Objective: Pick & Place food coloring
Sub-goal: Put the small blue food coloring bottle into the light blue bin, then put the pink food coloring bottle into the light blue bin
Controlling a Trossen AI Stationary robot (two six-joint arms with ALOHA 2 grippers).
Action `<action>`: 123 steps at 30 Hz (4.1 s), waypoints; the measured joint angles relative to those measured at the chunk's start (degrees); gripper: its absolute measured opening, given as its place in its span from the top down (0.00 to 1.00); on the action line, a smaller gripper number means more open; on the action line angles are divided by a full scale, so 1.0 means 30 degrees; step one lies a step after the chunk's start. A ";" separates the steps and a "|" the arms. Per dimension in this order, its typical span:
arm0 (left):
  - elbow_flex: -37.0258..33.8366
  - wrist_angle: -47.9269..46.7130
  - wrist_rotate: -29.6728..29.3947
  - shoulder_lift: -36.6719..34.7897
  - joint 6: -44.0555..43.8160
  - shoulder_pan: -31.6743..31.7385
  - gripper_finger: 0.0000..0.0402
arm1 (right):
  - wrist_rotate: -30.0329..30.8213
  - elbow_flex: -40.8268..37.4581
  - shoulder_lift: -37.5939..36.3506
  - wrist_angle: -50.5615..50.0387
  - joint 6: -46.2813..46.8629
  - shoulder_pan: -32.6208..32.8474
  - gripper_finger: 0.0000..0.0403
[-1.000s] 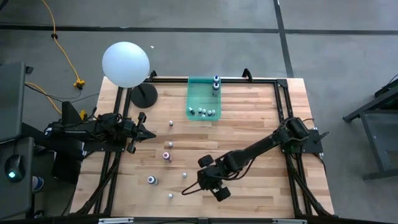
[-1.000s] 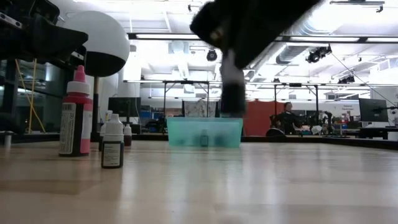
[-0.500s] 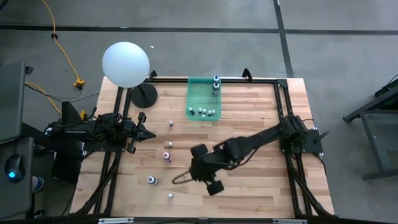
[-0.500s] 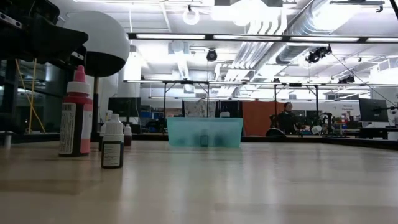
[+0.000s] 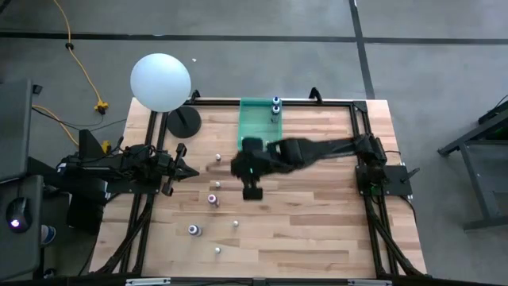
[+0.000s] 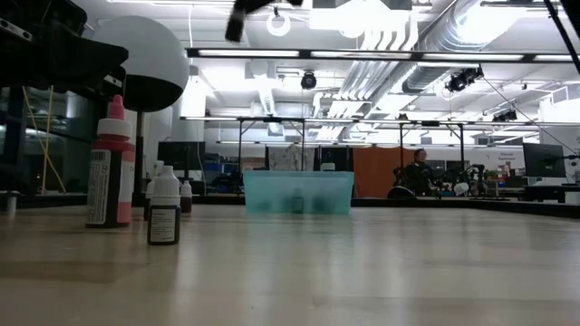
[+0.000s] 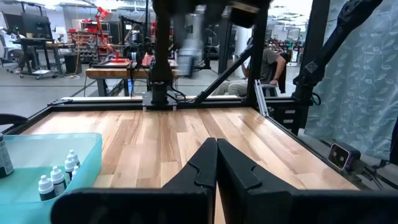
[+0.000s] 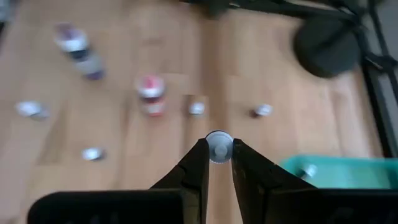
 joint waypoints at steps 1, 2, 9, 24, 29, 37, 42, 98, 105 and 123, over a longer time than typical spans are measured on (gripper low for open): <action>0.0000 0.0000 0.0000 0.0006 0.0000 0.0003 1.00 | 0.0008 0.0000 0.0000 -0.0008 0.0147 -0.0464 0.88; 0.0000 0.0000 0.0000 0.0007 0.0000 0.0007 1.00 | 0.0018 0.0000 0.0000 -0.0008 0.0308 -0.0941 0.88; 0.0000 0.0000 0.0000 0.0002 -0.0006 0.0007 1.00 | -0.0025 -0.0051 0.0000 -0.0016 0.0332 -0.3913 0.88; 0.0000 0.0000 0.0000 0.0000 0.0000 0.0007 1.00 | -0.0454 -0.0069 0.0000 -0.2901 -0.1061 -0.8397 0.87; 0.0000 0.0000 0.0000 0.0000 0.0000 -0.0001 1.00 | -0.1174 -0.0119 0.0000 -0.4091 -0.1628 -0.9146 0.88; 0.0000 0.0000 0.0000 0.0005 0.0000 0.0004 1.00 | -0.2932 -0.4804 -0.0920 -0.1191 -0.2699 -0.9901 0.87; 0.0000 -0.0007 0.0007 0.0001 0.0000 0.0001 1.00 | -0.3913 -0.9548 -0.2564 0.3312 -0.2623 -1.0466 0.88; 0.0000 0.0000 0.0000 0.0007 0.0000 0.0004 1.00 | -0.5536 -1.7558 -0.3410 1.0468 -0.2621 -1.1670 0.79; 0.0000 0.0000 0.0000 0.0006 0.0000 0.0001 1.00 | -0.5536 -1.7558 -0.3410 1.0470 -0.2621 -1.1670 0.70; 0.0000 0.0000 0.0000 0.0004 0.0000 0.0007 1.00 | -0.5940 -1.1557 -0.4403 0.4971 -0.3115 -1.1237 0.68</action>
